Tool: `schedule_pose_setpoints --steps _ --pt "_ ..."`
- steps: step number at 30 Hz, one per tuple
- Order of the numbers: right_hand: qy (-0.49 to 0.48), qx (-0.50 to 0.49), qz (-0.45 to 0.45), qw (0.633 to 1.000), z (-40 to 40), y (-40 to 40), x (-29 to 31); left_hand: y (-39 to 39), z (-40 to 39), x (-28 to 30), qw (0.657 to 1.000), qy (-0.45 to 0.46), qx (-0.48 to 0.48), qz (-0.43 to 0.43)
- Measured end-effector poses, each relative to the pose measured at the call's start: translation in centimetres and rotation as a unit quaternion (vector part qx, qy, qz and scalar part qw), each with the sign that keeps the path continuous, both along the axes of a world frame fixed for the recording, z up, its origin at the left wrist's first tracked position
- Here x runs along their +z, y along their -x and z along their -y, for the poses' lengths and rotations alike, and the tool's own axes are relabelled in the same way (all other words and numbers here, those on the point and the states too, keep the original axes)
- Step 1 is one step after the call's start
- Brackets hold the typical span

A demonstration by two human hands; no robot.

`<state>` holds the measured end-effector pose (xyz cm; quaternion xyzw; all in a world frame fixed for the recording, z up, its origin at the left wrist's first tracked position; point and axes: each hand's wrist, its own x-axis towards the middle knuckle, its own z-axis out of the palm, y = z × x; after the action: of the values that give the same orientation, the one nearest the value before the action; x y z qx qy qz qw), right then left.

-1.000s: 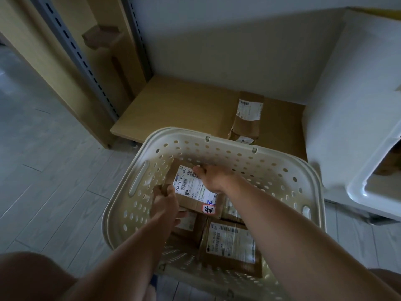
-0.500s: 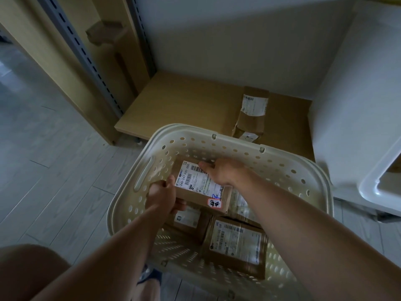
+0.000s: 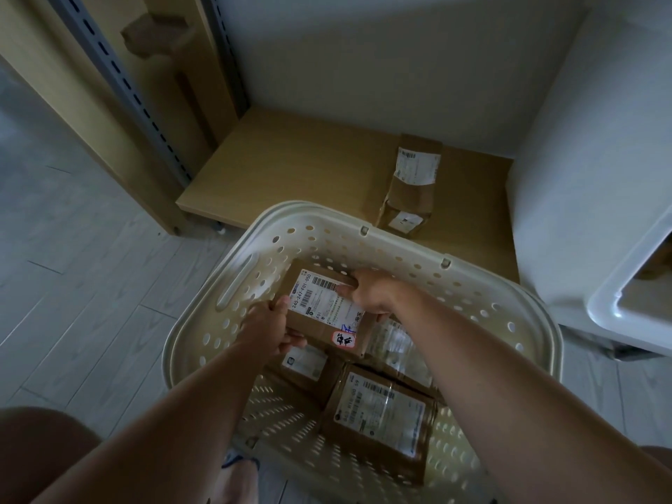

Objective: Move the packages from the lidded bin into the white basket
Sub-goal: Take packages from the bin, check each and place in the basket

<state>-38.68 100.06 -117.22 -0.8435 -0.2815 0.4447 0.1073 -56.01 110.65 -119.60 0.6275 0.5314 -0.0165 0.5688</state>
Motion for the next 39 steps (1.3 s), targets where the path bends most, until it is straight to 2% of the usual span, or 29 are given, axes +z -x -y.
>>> schedule_pose_setpoints --steps 4,14,20,23,27,33,39 --pt "-0.004 0.006 -0.015 1.0 0.2 -0.2 -0.5 -0.2 0.0 0.0 1.0 0.013 -0.023 -0.002" --pt "-0.012 -0.008 -0.014 1.0 0.2 0.1 -1.9 -0.9 0.0 -0.7 0.999 0.024 0.001 -0.042" --pt "-0.014 -0.011 0.027 0.999 0.9 1.2 -0.8 -0.9 0.5 1.5 0.996 0.05 -0.034 -0.066" --pt "-0.014 0.011 0.07 0.997 1.8 1.4 0.6 -0.4 0.6 2.8 0.99 -0.021 -0.1 -0.098" --pt "-0.032 0.023 0.095 0.995 3.4 1.6 3.0 0.6 1.2 5.0 0.954 -0.156 -0.204 -0.152" --pt "-0.031 0.12 0.218 0.968 7.0 2.4 8.3 1.6 2.2 8.2 0.909 -0.273 -0.3 -0.09" --pt "-0.05 0.106 0.275 0.954 11.2 3.2 11.0 1.9 4.3 9.7 0.877 -0.324 -0.353 -0.025"
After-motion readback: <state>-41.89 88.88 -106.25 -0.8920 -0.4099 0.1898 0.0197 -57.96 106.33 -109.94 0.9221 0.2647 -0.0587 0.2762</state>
